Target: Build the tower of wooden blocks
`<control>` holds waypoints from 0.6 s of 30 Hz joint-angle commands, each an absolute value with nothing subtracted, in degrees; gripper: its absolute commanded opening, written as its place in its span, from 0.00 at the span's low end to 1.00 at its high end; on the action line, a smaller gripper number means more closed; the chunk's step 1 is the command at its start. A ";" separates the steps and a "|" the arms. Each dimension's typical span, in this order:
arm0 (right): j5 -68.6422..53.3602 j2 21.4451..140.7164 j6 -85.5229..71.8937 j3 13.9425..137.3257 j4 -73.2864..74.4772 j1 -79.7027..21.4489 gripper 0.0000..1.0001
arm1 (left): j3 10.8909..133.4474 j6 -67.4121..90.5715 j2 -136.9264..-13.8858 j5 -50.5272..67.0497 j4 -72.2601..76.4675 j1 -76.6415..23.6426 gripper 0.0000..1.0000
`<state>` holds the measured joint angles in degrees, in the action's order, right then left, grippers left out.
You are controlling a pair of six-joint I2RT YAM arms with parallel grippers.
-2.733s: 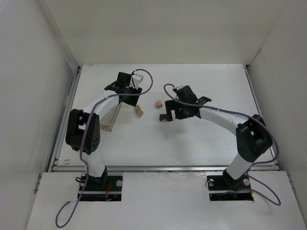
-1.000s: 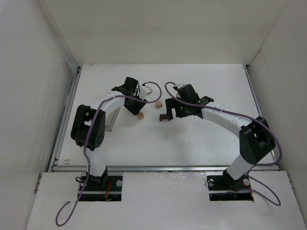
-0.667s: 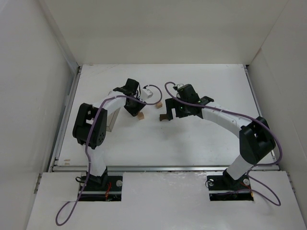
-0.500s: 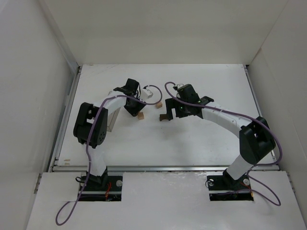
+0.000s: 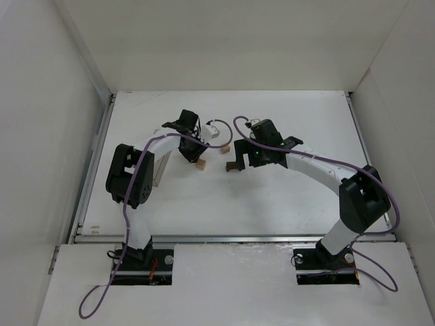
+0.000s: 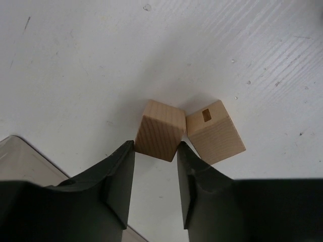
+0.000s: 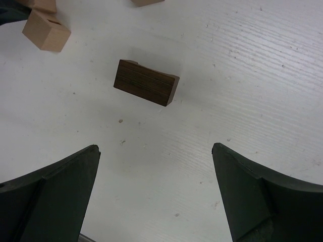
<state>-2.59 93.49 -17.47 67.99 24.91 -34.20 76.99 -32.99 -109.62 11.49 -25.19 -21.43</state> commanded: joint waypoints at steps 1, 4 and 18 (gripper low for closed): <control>-3.16 92.29 -16.18 68.38 23.29 -34.19 0.99 | 79.19 -34.63 -110.13 13.54 -26.54 -21.80 0.25; -2.64 92.29 -16.17 68.38 23.29 -34.19 0.99 | 79.19 -34.63 -110.13 13.54 -27.07 -21.80 0.07; -4.30 84.11 -14.51 64.78 22.59 -22.77 0.99 | 94.91 -34.10 -107.67 12.66 -31.46 -24.42 0.00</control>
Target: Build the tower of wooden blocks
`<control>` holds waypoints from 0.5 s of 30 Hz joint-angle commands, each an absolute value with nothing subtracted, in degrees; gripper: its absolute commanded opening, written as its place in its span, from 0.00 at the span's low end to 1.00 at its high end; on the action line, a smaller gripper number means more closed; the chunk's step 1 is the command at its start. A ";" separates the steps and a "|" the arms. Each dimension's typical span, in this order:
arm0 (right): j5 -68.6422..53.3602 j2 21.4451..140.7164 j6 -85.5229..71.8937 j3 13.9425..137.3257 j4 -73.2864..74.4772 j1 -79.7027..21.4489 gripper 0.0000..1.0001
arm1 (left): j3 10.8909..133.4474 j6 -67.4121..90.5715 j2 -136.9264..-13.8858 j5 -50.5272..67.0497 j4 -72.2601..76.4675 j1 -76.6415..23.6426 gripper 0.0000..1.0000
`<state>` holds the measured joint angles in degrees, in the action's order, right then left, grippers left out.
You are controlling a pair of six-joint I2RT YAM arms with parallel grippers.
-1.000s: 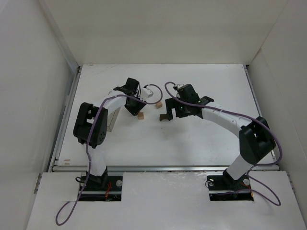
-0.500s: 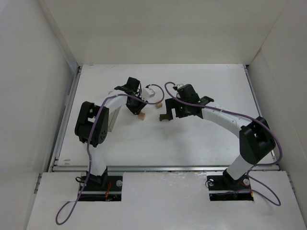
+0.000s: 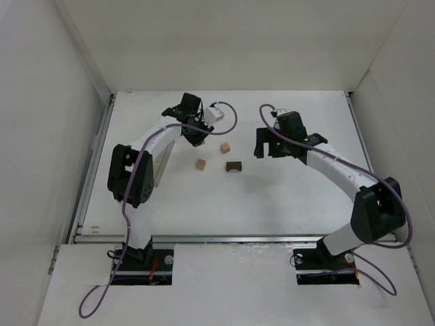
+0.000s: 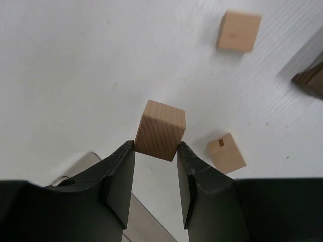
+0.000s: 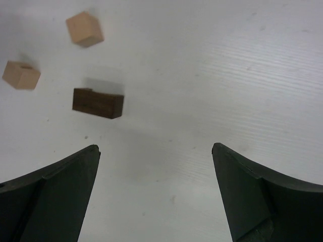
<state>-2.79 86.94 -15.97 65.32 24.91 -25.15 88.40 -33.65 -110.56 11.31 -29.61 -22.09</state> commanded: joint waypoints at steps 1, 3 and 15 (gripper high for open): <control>-5.00 84.11 -13.98 64.78 22.59 -22.07 0.99 | 96.49 -34.80 -107.67 13.53 -32.42 -25.30 0.00; -5.01 83.50 -13.97 64.25 22.59 -20.40 0.99 | 99.91 -37.34 -108.19 14.67 -35.85 -27.41 0.00; -4.13 76.46 -13.18 60.56 23.81 -11.52 1.00 | 99.05 -40.61 -112.67 18.54 -38.76 -40.61 0.00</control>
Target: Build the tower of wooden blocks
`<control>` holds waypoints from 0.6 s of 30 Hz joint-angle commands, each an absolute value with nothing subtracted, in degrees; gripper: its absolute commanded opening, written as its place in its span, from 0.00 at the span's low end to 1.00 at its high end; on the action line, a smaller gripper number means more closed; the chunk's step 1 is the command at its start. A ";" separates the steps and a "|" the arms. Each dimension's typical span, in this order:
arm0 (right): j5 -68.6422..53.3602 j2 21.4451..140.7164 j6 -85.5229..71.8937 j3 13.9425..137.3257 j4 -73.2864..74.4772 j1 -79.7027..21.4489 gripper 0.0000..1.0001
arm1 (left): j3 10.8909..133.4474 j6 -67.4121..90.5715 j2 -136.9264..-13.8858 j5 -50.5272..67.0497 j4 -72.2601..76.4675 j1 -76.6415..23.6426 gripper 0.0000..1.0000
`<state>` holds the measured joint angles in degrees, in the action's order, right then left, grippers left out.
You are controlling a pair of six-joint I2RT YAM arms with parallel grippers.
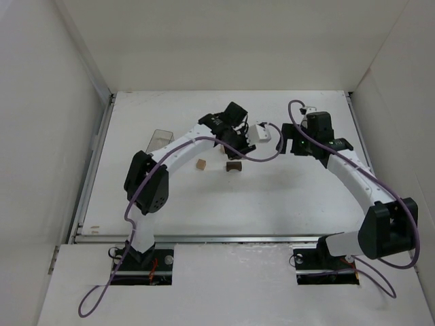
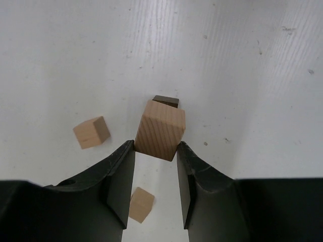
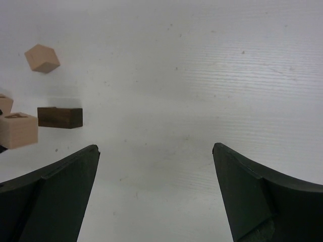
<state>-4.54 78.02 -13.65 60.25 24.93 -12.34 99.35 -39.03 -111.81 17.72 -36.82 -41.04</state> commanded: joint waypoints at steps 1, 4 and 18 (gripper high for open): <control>-4.13 76.46 -13.18 60.56 23.82 -11.51 1.00 | 99.05 -40.61 -112.68 18.54 -38.76 -40.61 0.00; -3.52 76.99 -13.18 60.56 24.43 -10.99 1.00 | 97.83 -40.61 -113.20 18.54 -38.76 -40.61 0.00; -3.52 77.70 -13.71 60.03 24.96 -10.46 1.00 | 91.58 -36.12 -113.73 14.68 -32.35 -40.61 0.00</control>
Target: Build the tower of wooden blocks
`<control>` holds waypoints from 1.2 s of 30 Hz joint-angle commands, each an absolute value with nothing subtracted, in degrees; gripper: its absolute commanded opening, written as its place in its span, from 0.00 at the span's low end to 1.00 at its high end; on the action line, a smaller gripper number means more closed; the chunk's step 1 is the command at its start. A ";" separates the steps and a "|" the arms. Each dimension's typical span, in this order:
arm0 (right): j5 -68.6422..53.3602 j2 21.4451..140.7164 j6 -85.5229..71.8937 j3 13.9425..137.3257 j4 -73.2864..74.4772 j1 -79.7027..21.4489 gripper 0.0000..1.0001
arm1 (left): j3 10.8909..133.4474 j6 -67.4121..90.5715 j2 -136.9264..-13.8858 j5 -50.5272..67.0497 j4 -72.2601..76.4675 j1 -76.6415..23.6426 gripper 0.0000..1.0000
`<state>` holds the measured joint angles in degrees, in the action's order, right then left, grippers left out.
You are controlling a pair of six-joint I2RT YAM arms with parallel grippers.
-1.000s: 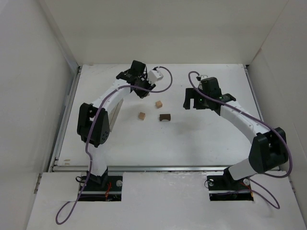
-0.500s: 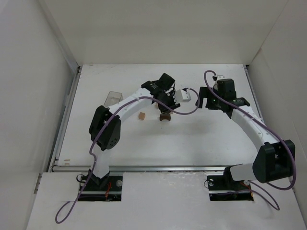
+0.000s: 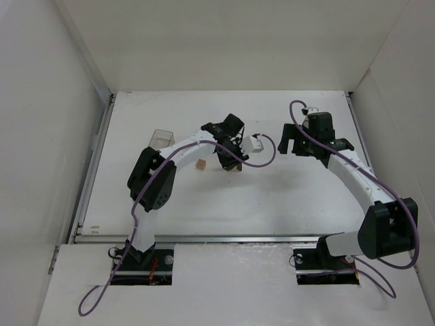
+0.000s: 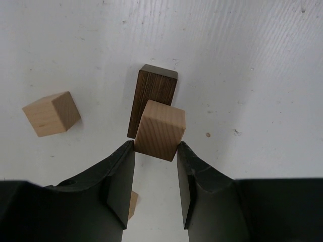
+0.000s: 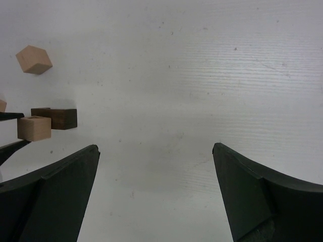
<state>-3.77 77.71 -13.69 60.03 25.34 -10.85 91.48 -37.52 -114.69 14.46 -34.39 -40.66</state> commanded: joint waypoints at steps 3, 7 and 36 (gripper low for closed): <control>-3.52 77.70 -13.71 60.03 24.96 -10.46 1.00 | 91.58 -35.60 -113.20 14.15 -31.82 -40.61 0.00; -4.04 77.70 -13.71 60.03 24.43 -10.46 1.00 | 91.58 -34.28 -113.20 14.15 -31.29 -40.61 0.00; -4.57 78.75 -13.71 60.03 23.91 -10.46 1.00 | 91.58 -34.80 -114.79 13.62 -31.29 -41.13 0.00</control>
